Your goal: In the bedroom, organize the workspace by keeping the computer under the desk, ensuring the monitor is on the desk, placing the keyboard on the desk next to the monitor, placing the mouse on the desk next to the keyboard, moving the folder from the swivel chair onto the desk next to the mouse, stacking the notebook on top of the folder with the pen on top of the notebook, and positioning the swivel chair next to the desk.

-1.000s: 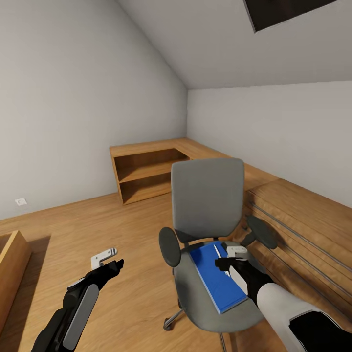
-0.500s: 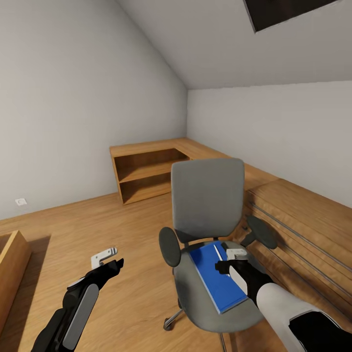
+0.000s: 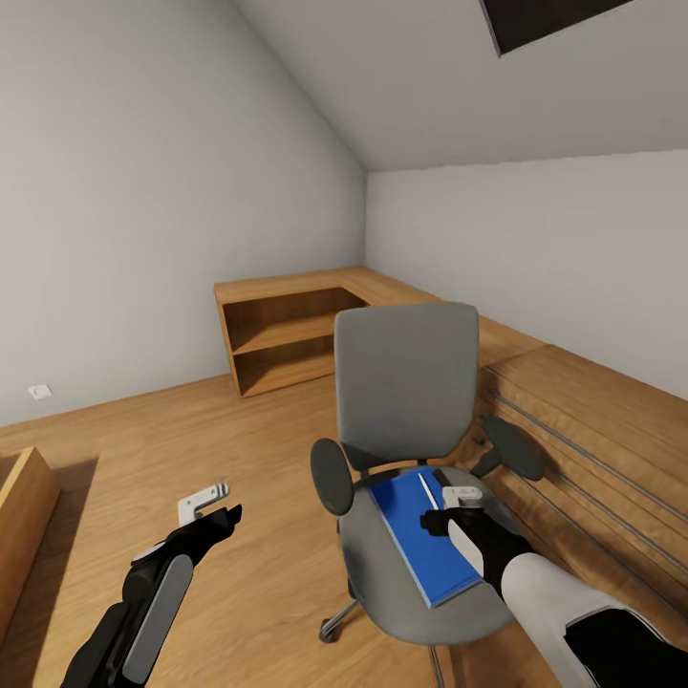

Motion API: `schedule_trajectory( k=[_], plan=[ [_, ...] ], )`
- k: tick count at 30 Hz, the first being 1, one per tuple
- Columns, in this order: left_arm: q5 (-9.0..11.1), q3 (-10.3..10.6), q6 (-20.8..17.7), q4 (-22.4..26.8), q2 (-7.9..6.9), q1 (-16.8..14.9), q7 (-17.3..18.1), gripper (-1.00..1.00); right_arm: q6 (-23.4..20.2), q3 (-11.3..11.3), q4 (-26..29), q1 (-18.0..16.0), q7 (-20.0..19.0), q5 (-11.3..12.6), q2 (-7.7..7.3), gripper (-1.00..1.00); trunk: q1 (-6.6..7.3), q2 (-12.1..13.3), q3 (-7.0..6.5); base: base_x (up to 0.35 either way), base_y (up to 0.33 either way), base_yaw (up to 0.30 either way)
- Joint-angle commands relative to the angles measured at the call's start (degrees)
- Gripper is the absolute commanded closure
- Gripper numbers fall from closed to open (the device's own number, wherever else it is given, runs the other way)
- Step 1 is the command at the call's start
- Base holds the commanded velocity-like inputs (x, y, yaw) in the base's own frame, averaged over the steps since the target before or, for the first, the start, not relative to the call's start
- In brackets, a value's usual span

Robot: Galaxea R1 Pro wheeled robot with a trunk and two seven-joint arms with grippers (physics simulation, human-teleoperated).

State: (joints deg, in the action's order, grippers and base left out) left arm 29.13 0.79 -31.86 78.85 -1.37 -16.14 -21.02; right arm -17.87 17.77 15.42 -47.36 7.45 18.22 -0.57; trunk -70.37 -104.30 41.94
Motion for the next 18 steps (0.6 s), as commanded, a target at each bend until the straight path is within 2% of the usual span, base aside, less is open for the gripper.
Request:
schedule_trajectory(
  k=[1, 7, 18],
  plan=[
    [0.60, 0.08, -0.13, 0.08, -0.04, -0.03, -0.52, -1.00, -0.33, 0.47, 0.15, -0.01, 0.37, 0.59, -0.05, -1.00, 0.01, -0.03, 0.06, 0.000, 0.000, 0.000],
    [0.63, 0.08, -0.12, 0.09, -0.04, -0.03, -0.52, -1.00, -0.33, 0.50, 0.15, -0.01, 0.37, 0.58, -0.05, -1.00, -1.09, -2.03, 0.95, 0.000, 0.000, 0.000],
    [0.66, 0.08, -0.14, 0.08, -0.04, -0.03, -0.52, -1.00, -0.33, 0.51, 0.21, -0.01, 0.33, 0.58, -0.05, -1.00, -1.09, -2.03, 0.95, 0.000, 0.000, 0.000]
  ],
)
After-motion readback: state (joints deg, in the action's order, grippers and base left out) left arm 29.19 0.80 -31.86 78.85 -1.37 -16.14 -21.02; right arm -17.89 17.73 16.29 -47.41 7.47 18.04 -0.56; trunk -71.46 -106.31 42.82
